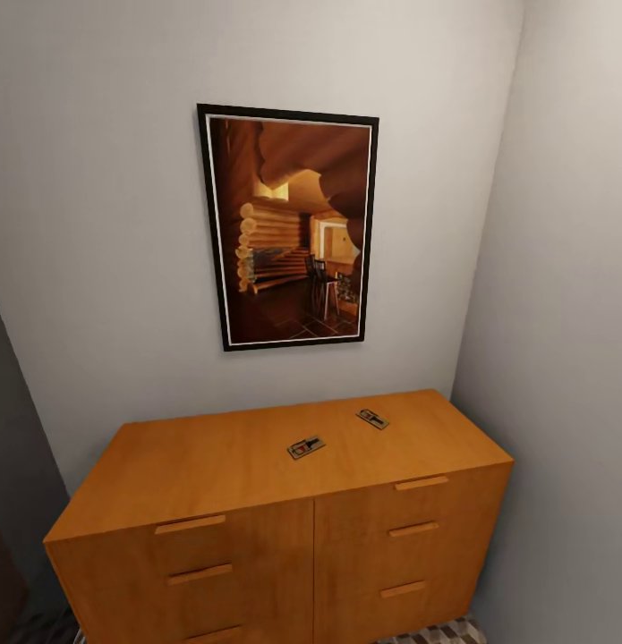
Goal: Take the four mousetraps from the cabinet in the bathroom and place them on the bathroom floor. Make sure all four end up on the same floor surface, and ensure that at least two of them are either under or directly next to the same bathroom sink.
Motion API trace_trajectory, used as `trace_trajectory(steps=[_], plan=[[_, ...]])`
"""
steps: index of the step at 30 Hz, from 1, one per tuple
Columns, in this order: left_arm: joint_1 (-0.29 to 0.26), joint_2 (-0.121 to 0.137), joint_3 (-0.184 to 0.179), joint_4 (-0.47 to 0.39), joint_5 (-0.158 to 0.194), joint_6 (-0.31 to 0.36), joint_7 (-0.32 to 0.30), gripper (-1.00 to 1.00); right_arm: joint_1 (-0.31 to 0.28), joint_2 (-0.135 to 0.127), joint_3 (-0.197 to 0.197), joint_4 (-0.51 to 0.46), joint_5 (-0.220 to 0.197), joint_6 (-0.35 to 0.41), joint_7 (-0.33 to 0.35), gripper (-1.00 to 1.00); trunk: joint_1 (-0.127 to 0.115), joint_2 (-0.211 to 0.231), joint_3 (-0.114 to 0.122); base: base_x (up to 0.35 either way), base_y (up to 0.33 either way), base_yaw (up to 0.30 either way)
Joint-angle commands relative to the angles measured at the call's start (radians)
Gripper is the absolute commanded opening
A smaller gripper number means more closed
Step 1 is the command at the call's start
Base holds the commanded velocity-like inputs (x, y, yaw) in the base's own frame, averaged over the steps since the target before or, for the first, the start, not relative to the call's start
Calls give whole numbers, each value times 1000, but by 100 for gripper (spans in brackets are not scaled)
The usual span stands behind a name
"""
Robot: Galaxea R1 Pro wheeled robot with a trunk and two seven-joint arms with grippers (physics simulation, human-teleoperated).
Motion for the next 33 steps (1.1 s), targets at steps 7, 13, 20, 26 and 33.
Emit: trace_trajectory(steps=[7, 13, 20, 26, 33], plan=[[-1, 0, -8, 2, 10, -4, -4, 100, -1, 0, 0, 3, 1, -7, 7, 100, 0, -1, -1, 0, 0, 0], [-1, 0, -8, 2, 10, -4, -4, 100, -1, -1, 0, 3, 1, -6, 11, 100, 0, -1, -1, 0, 0, 0], [-1, 0, -8, 2, 10, -4, -4, 100, -1, -1, 0, 3, 0, -6, 13, 100, 0, -1, -1, 0, 0, 0], [-1, 1, -8, 2, 10, -4, -4, 100, -1, 0, 0, 3, 0, -4, 14, 100, 0, -1, -1, 0, 0, 0], [-1, 1, -8, 2, 10, -4, -4, 100, -1, 0, 0, 3, 0, -4, 14, 100, 0, -1, -1, 0, 0, 0]])
